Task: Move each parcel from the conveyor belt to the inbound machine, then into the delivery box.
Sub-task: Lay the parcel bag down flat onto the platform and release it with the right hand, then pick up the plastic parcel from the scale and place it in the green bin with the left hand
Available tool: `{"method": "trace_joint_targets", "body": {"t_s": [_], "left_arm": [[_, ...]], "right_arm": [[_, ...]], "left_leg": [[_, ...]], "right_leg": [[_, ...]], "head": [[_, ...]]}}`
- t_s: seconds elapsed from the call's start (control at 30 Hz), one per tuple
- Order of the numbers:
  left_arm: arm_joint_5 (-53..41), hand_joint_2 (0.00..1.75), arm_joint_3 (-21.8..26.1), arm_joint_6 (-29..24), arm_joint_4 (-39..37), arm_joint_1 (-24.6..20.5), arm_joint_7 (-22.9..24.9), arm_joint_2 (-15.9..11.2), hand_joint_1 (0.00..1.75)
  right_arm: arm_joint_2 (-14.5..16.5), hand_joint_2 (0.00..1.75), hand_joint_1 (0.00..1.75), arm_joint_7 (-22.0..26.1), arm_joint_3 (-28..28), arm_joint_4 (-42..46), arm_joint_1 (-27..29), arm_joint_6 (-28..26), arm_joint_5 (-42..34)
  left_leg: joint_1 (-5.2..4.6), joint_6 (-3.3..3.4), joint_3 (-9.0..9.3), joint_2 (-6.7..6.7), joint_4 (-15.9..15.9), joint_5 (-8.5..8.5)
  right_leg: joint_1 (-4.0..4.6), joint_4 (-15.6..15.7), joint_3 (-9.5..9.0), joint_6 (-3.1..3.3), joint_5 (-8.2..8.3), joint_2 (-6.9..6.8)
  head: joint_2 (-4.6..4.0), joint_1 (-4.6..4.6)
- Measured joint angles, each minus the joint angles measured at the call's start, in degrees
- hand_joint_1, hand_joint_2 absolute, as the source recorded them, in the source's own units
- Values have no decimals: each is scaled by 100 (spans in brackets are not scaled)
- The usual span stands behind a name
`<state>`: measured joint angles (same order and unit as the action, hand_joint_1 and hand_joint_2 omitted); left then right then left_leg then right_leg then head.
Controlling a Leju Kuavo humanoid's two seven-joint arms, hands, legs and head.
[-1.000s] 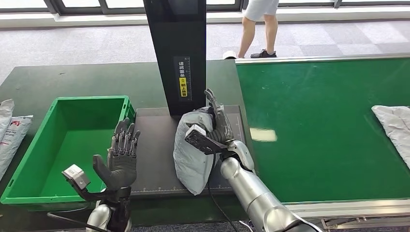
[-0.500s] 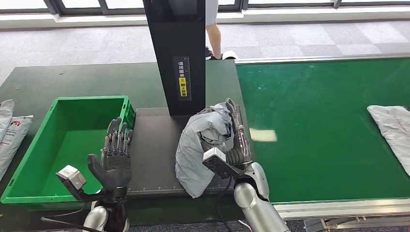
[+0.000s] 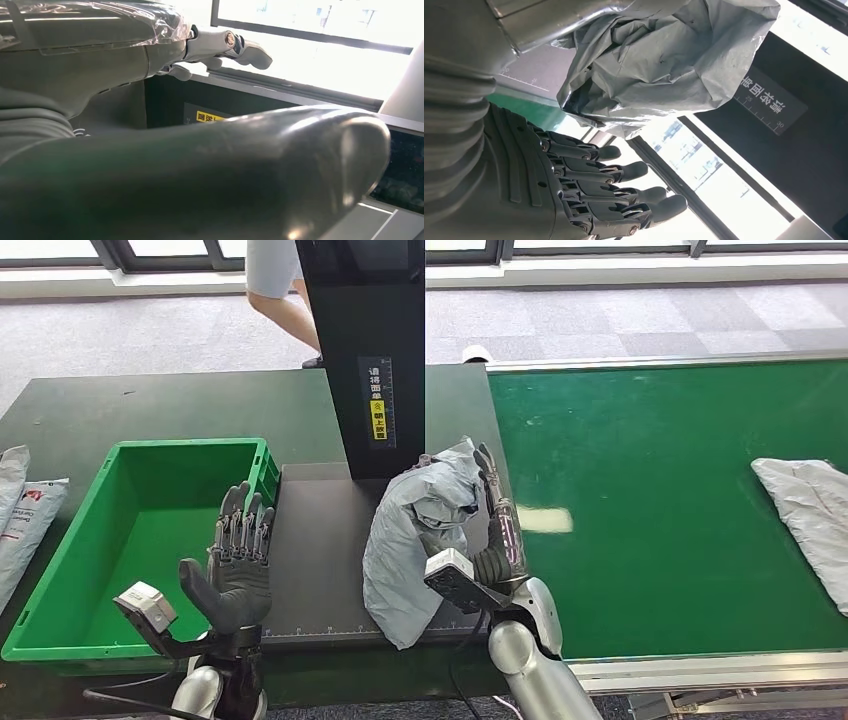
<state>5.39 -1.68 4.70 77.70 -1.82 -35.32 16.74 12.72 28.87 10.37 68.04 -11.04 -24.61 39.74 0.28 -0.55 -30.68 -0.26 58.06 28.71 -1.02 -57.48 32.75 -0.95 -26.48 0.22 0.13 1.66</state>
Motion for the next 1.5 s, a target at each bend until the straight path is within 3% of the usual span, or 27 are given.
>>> {"method": "trace_joint_targets", "body": {"t_s": [1.03,1.37,1.5], "left_arm": [[-55,0,0,-105,0,-6,-21,2,0],[-216,0,-20,-173,-3,-39,-90,2,0],[-511,0,-119,-242,-7,-39,-148,1,0]], "right_arm": [[-22,175,0,24,11,472,266,-39,-19],[-97,175,0,-113,49,1423,1118,-233,-46],[-129,175,0,467,50,1995,1554,-241,-773]], "left_leg": [[0,0,1,0,0,0],[0,0,-1,0,0,1],[-1,0,-4,-1,0,1]], "right_leg": [[0,1,0,0,0,0],[0,2,3,-1,-1,-1],[-1,3,4,-1,-1,-2]], "head": [[0,0],[0,0],[0,0]]}}
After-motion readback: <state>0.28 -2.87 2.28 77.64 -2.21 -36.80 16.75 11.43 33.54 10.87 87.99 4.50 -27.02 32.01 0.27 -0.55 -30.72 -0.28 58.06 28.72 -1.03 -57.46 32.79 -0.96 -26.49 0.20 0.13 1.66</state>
